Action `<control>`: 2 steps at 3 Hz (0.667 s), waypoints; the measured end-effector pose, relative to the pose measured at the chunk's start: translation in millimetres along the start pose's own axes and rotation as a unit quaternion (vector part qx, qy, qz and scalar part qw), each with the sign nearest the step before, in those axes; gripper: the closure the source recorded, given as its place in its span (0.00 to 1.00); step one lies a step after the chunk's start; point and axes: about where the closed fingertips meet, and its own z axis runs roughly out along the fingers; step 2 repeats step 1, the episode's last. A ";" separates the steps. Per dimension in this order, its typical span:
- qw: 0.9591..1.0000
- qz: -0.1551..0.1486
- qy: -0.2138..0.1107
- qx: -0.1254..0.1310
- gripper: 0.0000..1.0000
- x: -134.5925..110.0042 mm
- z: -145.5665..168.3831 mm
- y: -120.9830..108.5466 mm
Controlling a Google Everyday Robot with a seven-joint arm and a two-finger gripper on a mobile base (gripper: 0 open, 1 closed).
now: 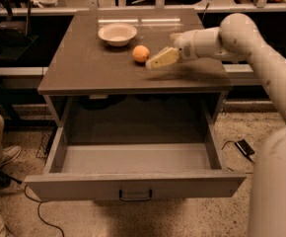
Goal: Pick orange from top drawer and place on counter
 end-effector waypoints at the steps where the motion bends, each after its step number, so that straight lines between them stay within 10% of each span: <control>1: 0.998 0.012 -0.012 0.053 0.00 10.9 -60.4 -4.1; 2: 0.998 0.012 -0.012 0.053 0.00 10.9 -60.4 -4.1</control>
Offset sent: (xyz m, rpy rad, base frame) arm 0.0000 0.0000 0.0000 0.0000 0.0000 0.0000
